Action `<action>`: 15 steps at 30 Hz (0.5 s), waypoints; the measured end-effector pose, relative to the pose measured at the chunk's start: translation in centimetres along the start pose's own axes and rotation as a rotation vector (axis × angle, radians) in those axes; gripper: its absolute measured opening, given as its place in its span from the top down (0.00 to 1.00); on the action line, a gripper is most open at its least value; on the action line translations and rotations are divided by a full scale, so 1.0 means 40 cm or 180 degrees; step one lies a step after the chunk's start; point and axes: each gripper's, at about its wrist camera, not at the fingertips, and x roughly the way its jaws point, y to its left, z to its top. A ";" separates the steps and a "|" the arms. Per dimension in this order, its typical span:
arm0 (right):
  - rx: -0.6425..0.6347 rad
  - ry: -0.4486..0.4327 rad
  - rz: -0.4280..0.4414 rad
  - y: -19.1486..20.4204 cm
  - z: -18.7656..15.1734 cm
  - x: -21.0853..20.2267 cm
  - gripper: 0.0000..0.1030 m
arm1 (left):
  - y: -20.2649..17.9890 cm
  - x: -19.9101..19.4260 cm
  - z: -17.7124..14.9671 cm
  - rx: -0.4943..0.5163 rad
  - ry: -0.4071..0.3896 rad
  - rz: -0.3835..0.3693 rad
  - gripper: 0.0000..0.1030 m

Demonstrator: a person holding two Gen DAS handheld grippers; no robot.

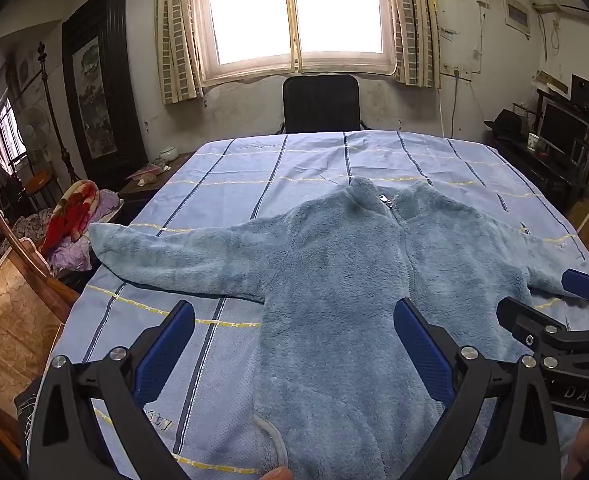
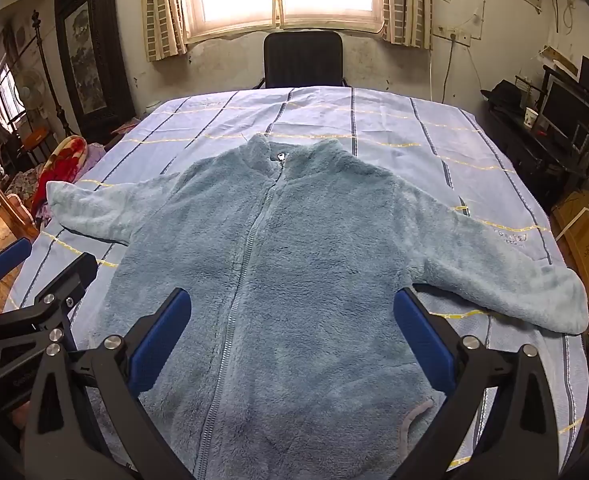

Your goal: Fold large clothes

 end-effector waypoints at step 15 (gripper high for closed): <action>0.0008 -0.0009 0.0002 -0.007 -0.002 0.002 0.04 | -0.005 -0.008 0.004 0.0008 -0.0007 -0.0014 0.03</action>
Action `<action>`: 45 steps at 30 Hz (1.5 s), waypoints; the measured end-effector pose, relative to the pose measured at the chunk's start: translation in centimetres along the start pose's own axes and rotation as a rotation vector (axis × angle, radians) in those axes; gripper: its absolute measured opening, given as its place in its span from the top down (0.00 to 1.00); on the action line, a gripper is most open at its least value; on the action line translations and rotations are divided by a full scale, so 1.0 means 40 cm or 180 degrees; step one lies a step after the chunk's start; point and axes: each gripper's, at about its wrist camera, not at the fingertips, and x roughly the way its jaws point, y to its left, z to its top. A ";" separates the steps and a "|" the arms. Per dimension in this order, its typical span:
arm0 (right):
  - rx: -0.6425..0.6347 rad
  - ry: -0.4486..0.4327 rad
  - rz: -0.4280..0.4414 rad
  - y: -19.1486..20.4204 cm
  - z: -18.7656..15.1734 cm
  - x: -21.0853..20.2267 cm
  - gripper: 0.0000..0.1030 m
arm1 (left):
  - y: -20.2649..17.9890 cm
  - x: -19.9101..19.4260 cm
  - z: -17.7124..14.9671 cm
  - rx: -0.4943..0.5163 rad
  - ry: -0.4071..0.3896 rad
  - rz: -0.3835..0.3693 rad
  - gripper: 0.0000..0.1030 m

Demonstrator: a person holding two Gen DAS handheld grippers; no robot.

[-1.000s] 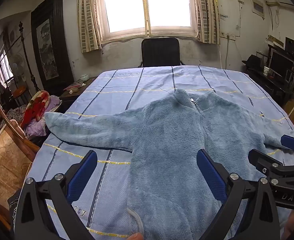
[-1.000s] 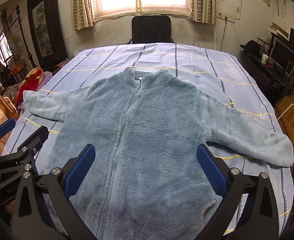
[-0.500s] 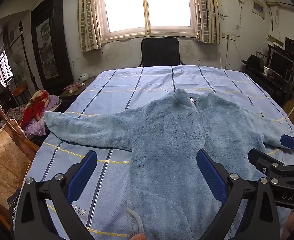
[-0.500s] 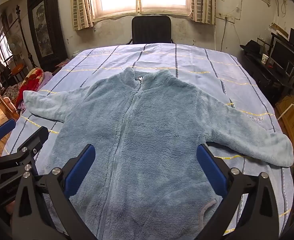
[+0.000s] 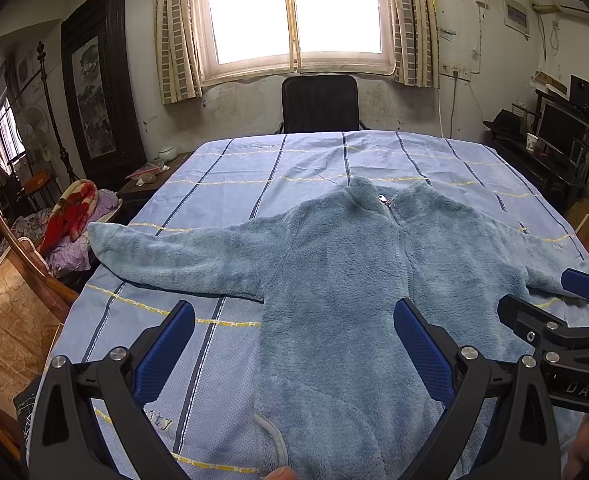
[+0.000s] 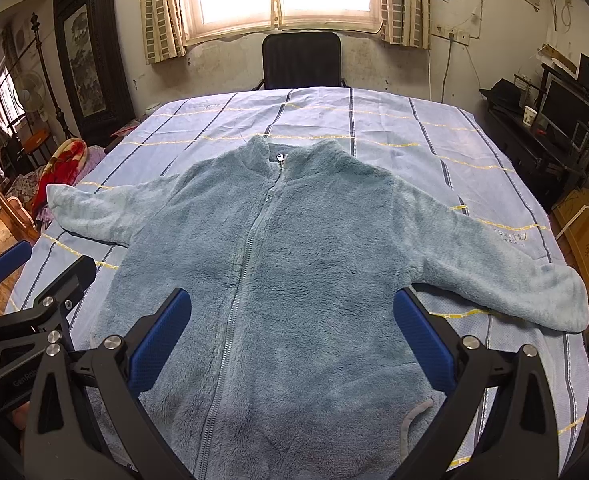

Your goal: Fold large clothes

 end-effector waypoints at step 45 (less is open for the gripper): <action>0.0023 -0.0008 0.0021 0.006 0.004 -0.002 0.04 | -0.001 0.007 -0.012 -0.0001 0.0011 -0.0054 0.03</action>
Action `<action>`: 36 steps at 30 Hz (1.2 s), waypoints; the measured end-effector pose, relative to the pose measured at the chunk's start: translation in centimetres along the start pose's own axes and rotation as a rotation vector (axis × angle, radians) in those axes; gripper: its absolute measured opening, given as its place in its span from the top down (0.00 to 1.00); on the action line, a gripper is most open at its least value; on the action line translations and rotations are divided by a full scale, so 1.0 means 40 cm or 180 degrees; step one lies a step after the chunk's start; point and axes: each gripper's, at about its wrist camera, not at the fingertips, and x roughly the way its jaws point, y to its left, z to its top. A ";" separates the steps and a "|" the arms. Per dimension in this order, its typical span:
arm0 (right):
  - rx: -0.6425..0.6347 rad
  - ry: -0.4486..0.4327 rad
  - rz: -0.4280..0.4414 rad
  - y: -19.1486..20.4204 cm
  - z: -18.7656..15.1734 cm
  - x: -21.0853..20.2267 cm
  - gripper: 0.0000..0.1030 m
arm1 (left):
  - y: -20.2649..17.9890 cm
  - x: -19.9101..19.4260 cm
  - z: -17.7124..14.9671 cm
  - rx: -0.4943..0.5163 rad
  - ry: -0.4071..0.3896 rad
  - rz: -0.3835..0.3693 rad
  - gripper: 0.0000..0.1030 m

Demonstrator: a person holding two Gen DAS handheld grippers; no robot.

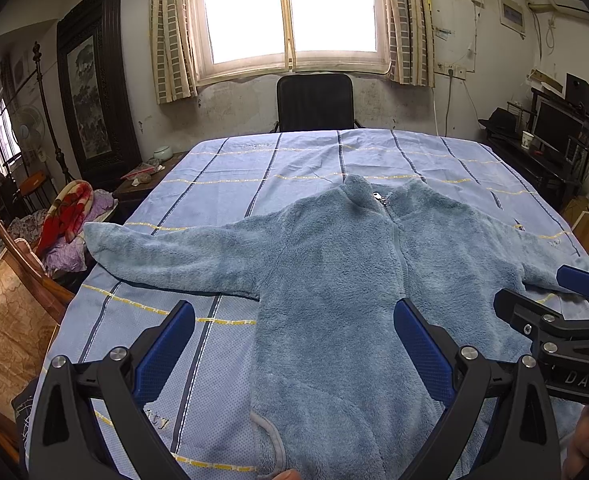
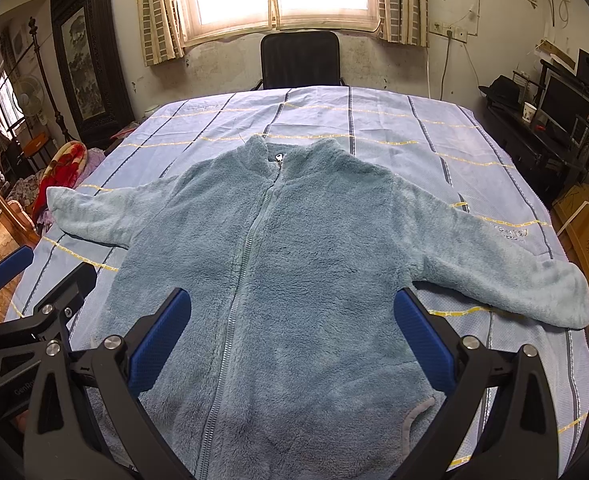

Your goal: Fold large clothes

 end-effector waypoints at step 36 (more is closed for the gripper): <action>0.0518 -0.0138 -0.0081 -0.349 -0.002 -0.122 0.04 | -0.004 0.116 -0.077 0.0139 0.0422 -0.0108 0.03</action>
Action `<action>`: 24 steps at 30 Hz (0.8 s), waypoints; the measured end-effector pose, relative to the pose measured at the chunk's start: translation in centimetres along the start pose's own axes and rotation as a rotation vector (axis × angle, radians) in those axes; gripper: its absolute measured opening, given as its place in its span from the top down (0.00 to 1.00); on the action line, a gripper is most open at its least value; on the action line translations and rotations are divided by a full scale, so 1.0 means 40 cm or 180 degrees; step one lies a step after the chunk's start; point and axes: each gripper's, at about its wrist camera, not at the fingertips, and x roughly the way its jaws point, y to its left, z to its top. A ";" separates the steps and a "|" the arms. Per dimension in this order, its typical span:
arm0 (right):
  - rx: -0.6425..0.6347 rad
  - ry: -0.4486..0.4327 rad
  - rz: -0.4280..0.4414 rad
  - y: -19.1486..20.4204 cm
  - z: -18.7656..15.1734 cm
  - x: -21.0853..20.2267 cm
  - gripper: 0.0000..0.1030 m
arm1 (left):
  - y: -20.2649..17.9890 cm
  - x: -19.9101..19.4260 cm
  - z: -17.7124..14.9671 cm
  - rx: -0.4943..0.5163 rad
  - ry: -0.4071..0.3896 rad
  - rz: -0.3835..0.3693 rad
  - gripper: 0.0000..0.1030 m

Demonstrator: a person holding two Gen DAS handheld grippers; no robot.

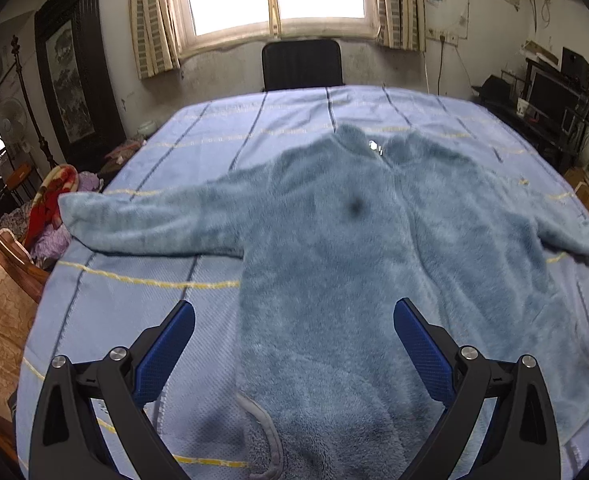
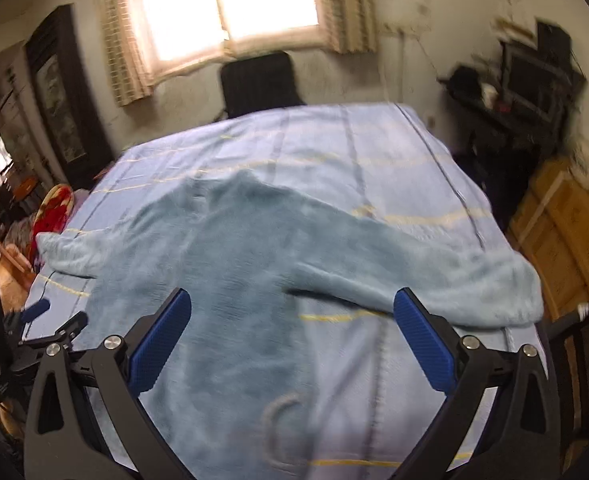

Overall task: Fold large clothes
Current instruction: 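Grasp the jacket sleeve cuff with the right tool and lift it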

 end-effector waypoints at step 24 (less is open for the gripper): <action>0.2398 0.0035 0.0316 -0.529 -0.091 0.253 0.88 | 0.018 0.122 -0.024 -0.0002 0.0386 0.0136 0.03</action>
